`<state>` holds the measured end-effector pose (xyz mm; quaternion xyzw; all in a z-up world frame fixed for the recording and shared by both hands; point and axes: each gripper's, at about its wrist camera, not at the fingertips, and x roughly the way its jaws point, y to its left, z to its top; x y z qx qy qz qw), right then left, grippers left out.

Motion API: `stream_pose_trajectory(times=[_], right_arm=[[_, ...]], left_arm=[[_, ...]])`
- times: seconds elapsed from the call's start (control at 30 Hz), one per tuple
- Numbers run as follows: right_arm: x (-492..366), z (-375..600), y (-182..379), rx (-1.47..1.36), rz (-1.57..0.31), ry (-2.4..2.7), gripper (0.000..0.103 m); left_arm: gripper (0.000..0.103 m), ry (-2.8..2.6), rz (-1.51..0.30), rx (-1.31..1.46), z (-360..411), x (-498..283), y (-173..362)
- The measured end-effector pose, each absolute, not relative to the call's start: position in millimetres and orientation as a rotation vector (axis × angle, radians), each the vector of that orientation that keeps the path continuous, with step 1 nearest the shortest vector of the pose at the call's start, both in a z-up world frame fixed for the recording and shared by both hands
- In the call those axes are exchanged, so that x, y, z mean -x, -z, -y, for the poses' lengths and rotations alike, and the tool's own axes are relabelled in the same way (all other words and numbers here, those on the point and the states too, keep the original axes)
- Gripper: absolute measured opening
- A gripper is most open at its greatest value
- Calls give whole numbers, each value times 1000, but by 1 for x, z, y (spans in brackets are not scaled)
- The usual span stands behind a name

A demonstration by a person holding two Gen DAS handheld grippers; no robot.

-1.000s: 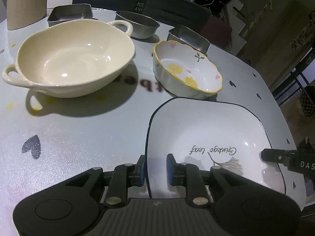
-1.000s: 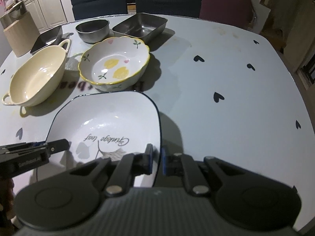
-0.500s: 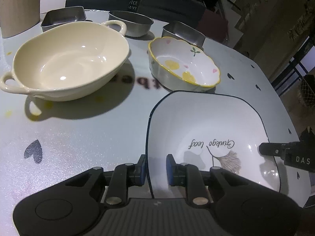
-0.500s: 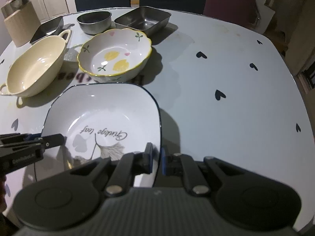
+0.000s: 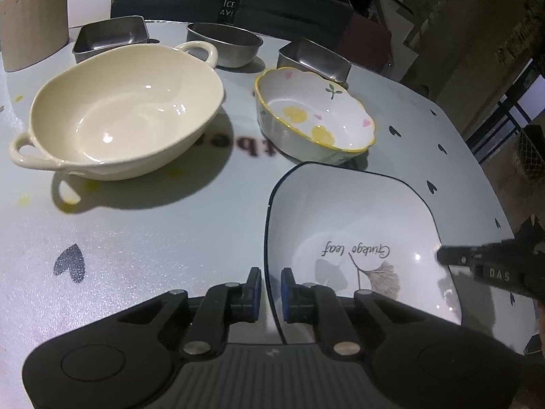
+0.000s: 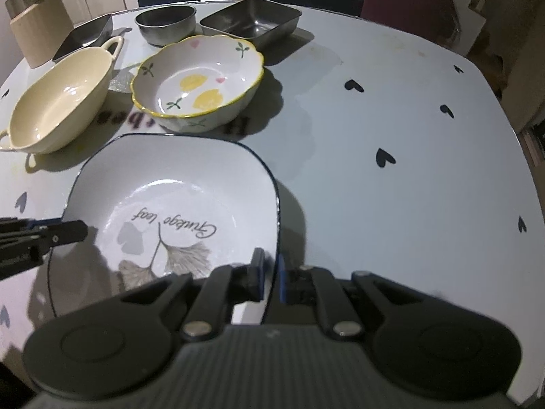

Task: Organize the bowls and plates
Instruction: 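Lower the white plate onto the table beside the floral bowl with both grippers, then open both grippers to release the white plate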

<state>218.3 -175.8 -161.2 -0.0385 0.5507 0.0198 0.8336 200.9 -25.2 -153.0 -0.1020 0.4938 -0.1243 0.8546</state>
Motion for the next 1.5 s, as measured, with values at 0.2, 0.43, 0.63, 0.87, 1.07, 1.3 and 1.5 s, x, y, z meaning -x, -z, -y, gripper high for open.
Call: stream_pose_trajectory(times=[0.2, 0.43, 0.63, 0.87, 1.07, 1.3, 1.5], right_arm=[[-220, 177, 159, 86, -1142, -46, 1], [-219, 178, 160, 70, -1142, -51, 2], [-217, 189, 164, -6, -1169, -73, 7], [-215, 191, 164, -20, -1176, -83, 12], [-210, 193, 161, -22, -1169, -74, 13], [-200, 196, 148, -22, -1103, -70, 65], [-190, 200, 135, -30, -1034, -48, 97]], left_arm=[[12, 261, -1037, 205, 28, -202, 154], [12, 264, -1046, 201, 27, -203, 153], [14, 266, -1058, 168, 29, -205, 145], [29, 281, -1053, 147, 35, -204, 136], [35, 268, -1068, 126, 37, -203, 136], [90, 273, -1040, 118, 36, -195, 128], [103, 265, -974, 61, 31, -185, 106]])
